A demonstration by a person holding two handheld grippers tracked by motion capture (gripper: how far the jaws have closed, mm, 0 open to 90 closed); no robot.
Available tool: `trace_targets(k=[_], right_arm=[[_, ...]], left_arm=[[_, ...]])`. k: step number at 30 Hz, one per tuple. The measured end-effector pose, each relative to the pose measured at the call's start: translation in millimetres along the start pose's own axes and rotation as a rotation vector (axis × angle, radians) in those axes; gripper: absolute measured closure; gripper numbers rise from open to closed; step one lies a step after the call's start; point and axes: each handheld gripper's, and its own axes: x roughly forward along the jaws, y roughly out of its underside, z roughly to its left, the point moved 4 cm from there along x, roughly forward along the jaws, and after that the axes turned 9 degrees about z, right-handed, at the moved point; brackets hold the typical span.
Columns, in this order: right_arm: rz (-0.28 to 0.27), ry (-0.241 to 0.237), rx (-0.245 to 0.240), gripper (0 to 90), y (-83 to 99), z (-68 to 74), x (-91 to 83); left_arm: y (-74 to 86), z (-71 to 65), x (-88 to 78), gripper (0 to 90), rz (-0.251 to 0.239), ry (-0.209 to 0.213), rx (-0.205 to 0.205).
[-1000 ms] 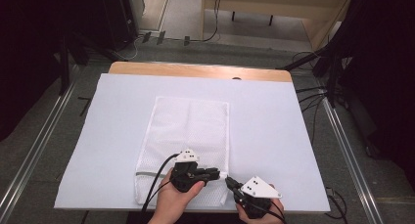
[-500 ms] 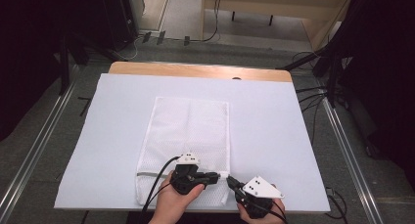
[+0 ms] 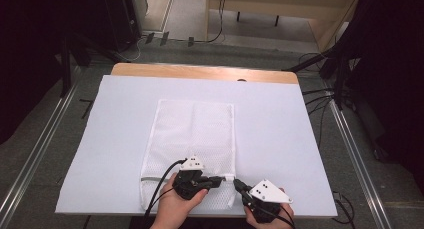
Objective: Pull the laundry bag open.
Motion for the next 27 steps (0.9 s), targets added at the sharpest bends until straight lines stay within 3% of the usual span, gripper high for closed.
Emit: trace_targets(k=[9, 13, 27], right_arm=[[-0.006, 0.023, 0.023, 90.0, -0.5, -7.6, -5.2], [-0.009, 0.03, 0.032, 90.0, 0.3, -11.9, -7.6], [-0.002, 0.049, 0.019, 90.0, -0.1, -16.7, -8.8]], left_arm=[[4.7, 11.2, -11.5, 88.4, -0.003, -0.048, 0.001], [13.1, 25.5, -24.2, 88.4, -0.011, -0.058, -0.033], [39.3, 52.0, -62.2, 88.4, -0.029, -0.098, -0.109]])
